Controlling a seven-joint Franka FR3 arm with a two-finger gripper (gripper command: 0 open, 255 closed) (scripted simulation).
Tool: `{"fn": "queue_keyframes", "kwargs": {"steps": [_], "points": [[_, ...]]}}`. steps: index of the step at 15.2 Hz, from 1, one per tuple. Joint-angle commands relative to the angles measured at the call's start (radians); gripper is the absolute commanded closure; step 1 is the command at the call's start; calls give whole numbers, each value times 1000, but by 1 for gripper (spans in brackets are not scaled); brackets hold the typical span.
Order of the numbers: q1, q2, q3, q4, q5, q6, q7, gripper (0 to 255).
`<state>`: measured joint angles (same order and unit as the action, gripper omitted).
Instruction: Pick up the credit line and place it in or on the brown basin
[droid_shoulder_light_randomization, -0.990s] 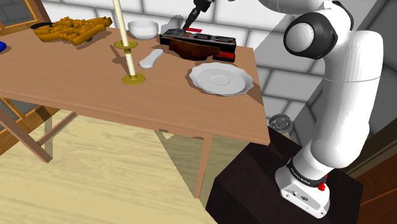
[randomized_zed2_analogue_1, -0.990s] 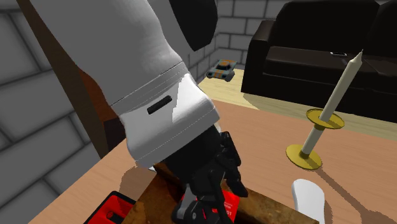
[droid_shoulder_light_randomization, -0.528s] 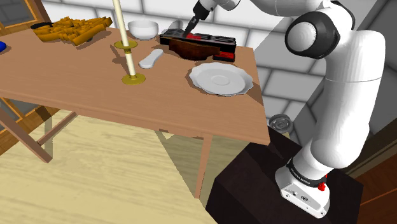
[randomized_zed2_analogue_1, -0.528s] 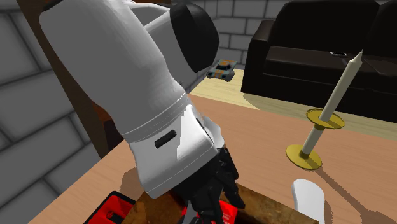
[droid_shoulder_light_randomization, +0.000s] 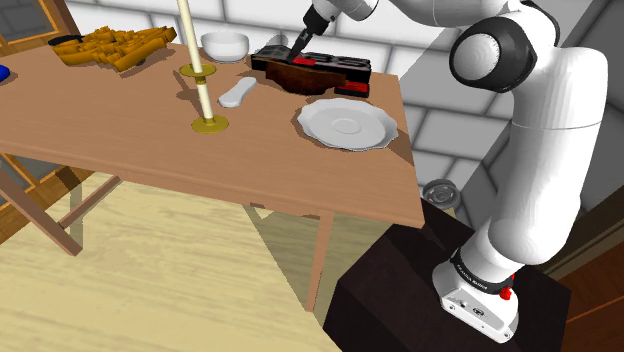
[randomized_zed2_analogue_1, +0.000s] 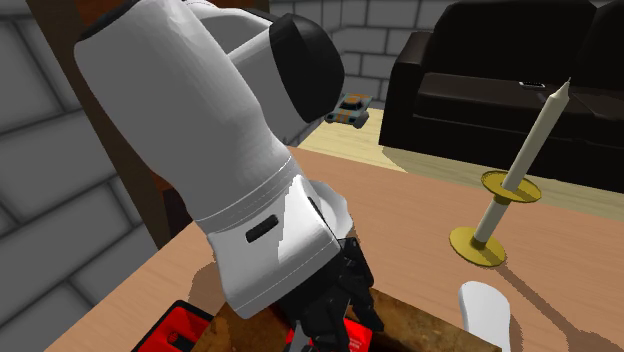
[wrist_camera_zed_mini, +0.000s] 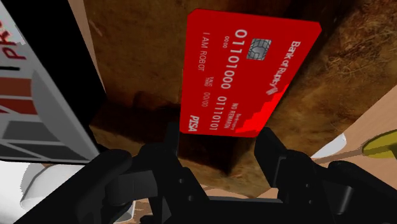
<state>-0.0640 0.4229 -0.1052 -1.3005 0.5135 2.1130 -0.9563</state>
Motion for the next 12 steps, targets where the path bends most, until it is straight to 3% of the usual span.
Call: {"fn": "queue_keyframes", "kwargs": {"steps": [1, 2, 7, 12], "points": [[0, 2, 0, -3, -1, -1, -1, 255], [0, 4, 0, 0, -1, -1, 1, 0], [0, 2, 0, -3, -1, -1, -1, 0], [-22, -63, -13, 5, -9, -81, 4, 0]]}}
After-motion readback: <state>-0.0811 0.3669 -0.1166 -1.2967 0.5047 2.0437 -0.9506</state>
